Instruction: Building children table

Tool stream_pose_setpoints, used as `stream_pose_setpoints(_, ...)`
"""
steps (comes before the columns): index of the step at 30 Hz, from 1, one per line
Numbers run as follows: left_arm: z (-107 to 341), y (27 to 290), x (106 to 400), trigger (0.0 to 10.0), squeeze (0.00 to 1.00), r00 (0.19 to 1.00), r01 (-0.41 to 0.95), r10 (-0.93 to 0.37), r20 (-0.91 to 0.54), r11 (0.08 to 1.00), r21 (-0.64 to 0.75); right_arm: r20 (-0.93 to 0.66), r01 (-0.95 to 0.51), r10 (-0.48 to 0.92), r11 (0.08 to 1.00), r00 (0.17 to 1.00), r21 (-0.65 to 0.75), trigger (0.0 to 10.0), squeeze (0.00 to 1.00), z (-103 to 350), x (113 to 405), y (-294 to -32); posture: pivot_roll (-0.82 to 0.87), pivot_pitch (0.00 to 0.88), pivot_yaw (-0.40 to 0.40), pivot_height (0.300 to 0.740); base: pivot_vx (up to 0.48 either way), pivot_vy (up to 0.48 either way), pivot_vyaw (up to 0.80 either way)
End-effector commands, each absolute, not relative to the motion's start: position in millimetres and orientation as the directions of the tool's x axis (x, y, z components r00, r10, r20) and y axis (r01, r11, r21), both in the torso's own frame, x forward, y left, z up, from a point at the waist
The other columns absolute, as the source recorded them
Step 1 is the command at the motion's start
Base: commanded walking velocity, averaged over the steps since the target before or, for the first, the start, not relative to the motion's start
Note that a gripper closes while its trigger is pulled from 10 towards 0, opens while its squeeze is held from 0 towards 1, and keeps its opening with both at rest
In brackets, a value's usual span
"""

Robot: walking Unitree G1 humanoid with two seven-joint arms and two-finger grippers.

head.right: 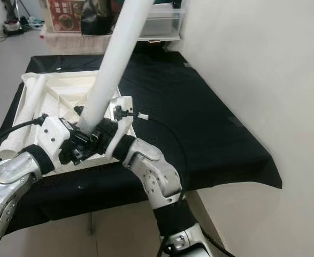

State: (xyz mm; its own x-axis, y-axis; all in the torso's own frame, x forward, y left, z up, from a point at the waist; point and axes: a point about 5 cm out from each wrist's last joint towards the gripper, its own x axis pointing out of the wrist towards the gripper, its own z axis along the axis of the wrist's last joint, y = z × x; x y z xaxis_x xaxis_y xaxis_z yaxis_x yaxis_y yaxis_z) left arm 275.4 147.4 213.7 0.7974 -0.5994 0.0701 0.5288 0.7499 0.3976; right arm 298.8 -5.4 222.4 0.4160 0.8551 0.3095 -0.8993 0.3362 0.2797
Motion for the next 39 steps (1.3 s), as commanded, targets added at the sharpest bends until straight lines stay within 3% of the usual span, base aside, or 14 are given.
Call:
stream_pose_setpoints(1,207.6,142.7,273.2,10.0,0.00,0.783,0.543,-0.620,0.051,0.722,0.428,0.377,-0.888,0.825,0.291,0.421,0.355,10.0,0.00,240.2,301.8,3.5,0.12,0.000,-0.068,0.740,0.000,0.000,0.00)
stream_pose_setpoints(3,197.8,142.2,270.5,10.0,0.00,0.787,0.541,-0.617,0.019,0.704,0.459,0.426,-0.847,0.766,0.281,0.482,0.452,10.0,0.00,252.6,313.1,-3.6,0.12,0.000,-0.068,0.740,0.000,0.000,0.00)
stream_pose_setpoints(17,188.5,137.8,269.2,10.0,0.00,0.800,0.523,-0.600,0.010,0.705,0.479,0.450,-0.778,0.696,0.255,0.560,0.574,10.0,0.00,260.7,321.0,-5.9,0.13,0.000,-0.073,0.740,0.000,0.000,0.00)
stream_pose_setpoints(19,187.0,137.9,269.6,10.0,0.00,0.801,0.517,-0.598,0.005,0.697,0.497,0.436,-0.759,0.698,0.240,0.568,0.606,10.0,0.00,259.9,321.2,-5.2,0.13,0.000,-0.073,0.740,0.000,0.000,0.00)
stream_pose_setpoints(21,183.8,139.9,271.0,10.0,0.00,0.799,0.510,-0.601,-0.021,0.660,0.552,0.378,-0.667,0.704,0.180,0.600,0.723,10.0,0.00,253.4,322.1,-2.1,0.12,0.000,-0.072,0.740,0.000,0.000,0.00)
stream_pose_setpoints(24,182.7,140.7,271.5,10.0,0.00,0.799,0.508,-0.601,-0.030,0.647,0.568,0.359,-0.633,0.707,0.161,0.609,0.757,10.0,0.00,251.5,322.6,-1.0,0.12,0.000,-0.072,0.740,0.000,0.000,0.00)
stream_pose_setpoints(32,175.8,143.1,272.1,10.0,0.00,0.789,0.508,-0.608,-0.091,0.562,0.653,0.263,-0.515,0.682,0.193,0.683,0.835,10.0,0.00,246.0,332.0,-1.3,0.12,0.000,-0.071,0.740,0.000,0.000,0.00)
stream_pose_setpoints(34,174.1,142.9,271.9,10.0,0.00,0.787,0.508,-0.608,-0.101,0.548,0.665,0.254,-0.503,0.677,0.198,0.691,0.841,9.5,0.00,245.6,332.8,-1.5,0.12,0.000,-0.071,0.740,0.000,0.000,0.00)
stream_pose_setpoints(35,172.9,142.6,271.9,10.0,0.00,0.787,0.509,-0.608,-0.104,0.544,0.667,0.243,-0.490,0.673,0.202,0.698,0.848,2.3,0.00,245.1,333.2,-1.5,0.12,0.000,-0.071,0.740,0.000,0.000,0.00)
stream_pose_setpoints(36,172.1,142.3,271.9,10.0,0.00,0.787,0.509,-0.608,-0.105,0.543,0.668,0.232,-0.477,0.669,0.207,0.706,0.854,0.0,0.00,244.7,333.3,-1.7,0.12,0.000,-0.071,0.740,0.000,0.000,0.00)
stream_pose_setpoints(39,171.1,141.9,271.9,10.0,0.00,0.788,0.509,-0.607,-0.106,0.543,0.668,0.217,-0.459,0.666,0.210,0.714,0.863,0.0,0.00,244.8,333.0,-1.8,0.11,0.000,-0.073,0.740,0.000,0.000,0.00)
